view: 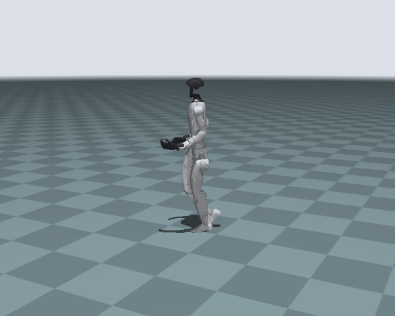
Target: Walk run
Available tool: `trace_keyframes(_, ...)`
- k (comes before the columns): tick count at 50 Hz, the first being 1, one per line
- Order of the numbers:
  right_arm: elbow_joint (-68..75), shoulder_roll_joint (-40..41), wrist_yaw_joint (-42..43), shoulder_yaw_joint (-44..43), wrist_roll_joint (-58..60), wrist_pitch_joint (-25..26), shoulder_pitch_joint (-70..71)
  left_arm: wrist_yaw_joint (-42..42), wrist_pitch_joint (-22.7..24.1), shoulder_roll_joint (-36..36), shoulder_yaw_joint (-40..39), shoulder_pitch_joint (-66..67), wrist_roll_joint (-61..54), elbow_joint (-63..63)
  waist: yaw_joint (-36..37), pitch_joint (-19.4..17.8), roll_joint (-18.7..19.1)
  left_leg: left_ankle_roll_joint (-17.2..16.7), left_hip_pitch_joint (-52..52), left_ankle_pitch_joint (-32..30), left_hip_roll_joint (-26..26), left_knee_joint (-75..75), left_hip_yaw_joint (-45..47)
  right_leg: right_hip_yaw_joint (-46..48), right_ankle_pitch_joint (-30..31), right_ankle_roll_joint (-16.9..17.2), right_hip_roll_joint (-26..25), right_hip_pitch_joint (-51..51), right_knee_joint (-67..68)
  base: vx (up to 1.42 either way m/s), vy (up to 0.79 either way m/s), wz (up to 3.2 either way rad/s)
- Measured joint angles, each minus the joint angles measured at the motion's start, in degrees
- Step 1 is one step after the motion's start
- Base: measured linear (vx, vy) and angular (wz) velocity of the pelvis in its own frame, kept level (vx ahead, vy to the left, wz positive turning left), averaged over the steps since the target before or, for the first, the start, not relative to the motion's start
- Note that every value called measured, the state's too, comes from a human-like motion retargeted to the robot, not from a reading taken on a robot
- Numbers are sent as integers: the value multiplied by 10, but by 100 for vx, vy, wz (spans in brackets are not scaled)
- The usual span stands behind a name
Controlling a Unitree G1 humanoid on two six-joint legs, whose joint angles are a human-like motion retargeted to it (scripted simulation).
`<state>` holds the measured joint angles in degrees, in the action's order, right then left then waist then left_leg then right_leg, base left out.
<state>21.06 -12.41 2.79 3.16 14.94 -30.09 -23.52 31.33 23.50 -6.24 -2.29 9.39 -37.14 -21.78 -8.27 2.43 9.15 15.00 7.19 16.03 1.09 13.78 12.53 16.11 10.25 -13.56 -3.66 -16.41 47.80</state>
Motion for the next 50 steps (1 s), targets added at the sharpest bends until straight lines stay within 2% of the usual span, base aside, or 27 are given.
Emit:
trace_keyframes(2,6,-6,-1,-29,4,-3,-37,3,3,7,10,-14,-8,-3,-32,2,8,0,-8,-11,16,-10,-78,43,-47,-4,49,-46,-18,72,-10,343)
trace_keyframes(3,10,-10,1,-39,4,-4,-53,3,2,11,12,-21,-9,-3,-48,2,9,0,-14,-17,24,-17,-113,47,-59,9,59,-67,-44,80,-19,325)
trace_keyframes(5,17,-18,5,-50,-3,-6,-79,3,2,19,12,-33,-9,1,-81,-1,7,0,-35,-30,37,-30,-156,23,-71,64,59,-106,-111,71,-17,288)
trace_keyframes(8,23,-33,1,-51,-24,-12,-94,-2,11,21,8,-35,-11,12,-111,-16,-15,0,-86,-62,75,-42,-200,-95,-87,163,57,-143,-236,83,-9,187)
trace_keyframes(10,22,-40,0,-43,-32,-12,-89,-7,19,17,5,-25,-18,18,-121,-25,-28,0,-122,-102,101,-42,-207,-161,-114,210,61,-149,-301,100,-9,96)
trace_keyframes(11,20,-41,3,-37,-32,-11,-79,-11,23,17,4,-18,-25,18,-127,-26,-31,-11,-135,-132,105,-34,-208,-158,-125,229,68,-148,-315,104,-20,78)
trace_keyframes(12,18,-40,6,-30,-30,-9,-68,-14,27,16,1,-10,-33,18,-132,-25,-35,-25,-146,-165,107,-25,-204,-148,-126,231,74,-148,-323,111,-34,69)
trace_keyframes(13,17,-36,11,-23,-26,-8,-53,-18,30,15,-2,-2,-43,17,-136,-20,-39,-44,-153,-206,106,-10,-193,-125,-108,203,77,-148,-318,111,-39,63)
trace_keyframes(15,19,-19,26,-3,-16,-6,-16,-17,32,13,-12,16,-60,17,-144,-3,-51,-91,-153,-320,111,48,-165,8,-96,176,129,-124,-308,99,-37,57)
trace_keyframes(17,25,13,48,26,-22,-11,23,2,27,12,-29,42,-60,21,-146,4,-51,-130,-100,-425,95,190,-117,-174,-176,159,61,-97,-258,102,-44,75)
trace_keyframes(19,28,48,67,41,-54,-20,75,12,20,-1,-29,57,-45,19,-143,-5,-40,-139,-24,-459,34,368,-74,-149,-205,150,49,-71,-242,111,-43,113)
trace_keyframes(20,28,62,69,51,-75,-26,105,10,17,-10,-32,60,-38,18,-142,-10,-34,-146,4,-460,-8,439,-52,-117,-211,151,55,-49,-249,89,-30,109)
trace_keyframes(22,15,79,53,66,-106,-29,149,2,19,-25,-45,71,-42,14,-150,5,-43,-108,39,-392,-8,438,-19,-74,-212,146,84,-11,-280,93,-23,77)
trace_keyframes(23,6,85,46,75,-117,-28,168,2,20,-30,-51,81,-46,13,-137,8,-49,-97,62,-355,-2,441,1,-98,-217,141,70,7,-291,116,-21,-27)
trace_keyframes(25,-20,88,43,89,-134,-28,204,6,15,-34,-61,98,-50,14,-93,7,-64,-135,124,-293,57,429,-29,-129,-203,130,54,44,-324,111,-18,-97)
trace_keyframes(27,-57,82,50,92,-138,-24,228,13,5,-23,-65,107,-45,15,-58,5,-81,-135,170,-223,52,380,-2,-109,-173,119,55,82,-364,109,-21,-56)
trace_keyframes(30,-116,61,55,87,-127,-12,243,13,1,6,-60,107,-24,24,-3,-2,-94,-105,205,-163,8,240,78,-60,-114,112,40,136,-408,100,-22,-12)
trace_keyframes(33,-149,37,44,59,-100,4,229,5,0,28,-44,92,10,40,30,-16,-90,-74,199,-118,18,79,103,-23,-44,105,7,188,-423,106,-19,53)
trace_keyframes(35,-147,25,40,50,-85,16,208,-7,2,28,-37,80,33,53,38,-22,-101,-6,194,-174,36,35,96,12,17,108,10,220,-414,126,-23,48)
trace_keyframes(37,-123,25,31,54,-78,19,171,-23,9,22,-36,76,49,67,33,-16,-118,0,170,-67,36,84,80,17,110,112,16,225,-357,142,-27,36)
trace_keyframes(38,-108,26,22,56,-76,17,146,-28,15,19,-35,75,52,72,21,-16,-111,0,163,-49,17,102,57,0,161,114,-1,214,-309,147,-24,67)
trace_keyframes(40,-74,27,2,70,-71,11,92,-27,22,14,-47,66,43,74,-11,-22,-110,0,140,-2,25,151,22,30,197,70,11,171,-124,144,-27,81)
trace_keyframes(42,-44,20,-19,70,-69,6,40,-22,18,8,-49,44,24,74,-44,-28,-86,0,101,4,15,136,5,-16,188,73,-16,103,-20,88,3,85)
trace_keyframes(43,-32,14,-27,67,-70,4,15,-22,16,8,-45,32,14,73,-46,-28,-69,-1,89,1,7,121,-2,-25,160,71,-36,73,-11,119,-7,34)
trace_keyframes(45,-19,-2,-41,58,-83,-4,-40,-28,19,13,-34,10,-3,70,-42,-27,-58,-11,52,-6,8,88,-4,-16,99,52,-23,17,8,145,-25,24)
trace_keyframes(48,-20,-19,-58,34,-122,-21,-120,-32,28,28,-7,-7,-11,73,-82,-31,-45,-34,-10,-77,29,20,-44,-13,11,73,-7,-69,-32,115,-24,143)
trace_keyframes(50,-22,-30,-70,17,-140,-32,-158,-24,30,36,6,-6,-12,81,-116,-27,-37,-59,-47,-142,40,-12,-70,-11,-26,102,9,-105,-118,138,-31,175)
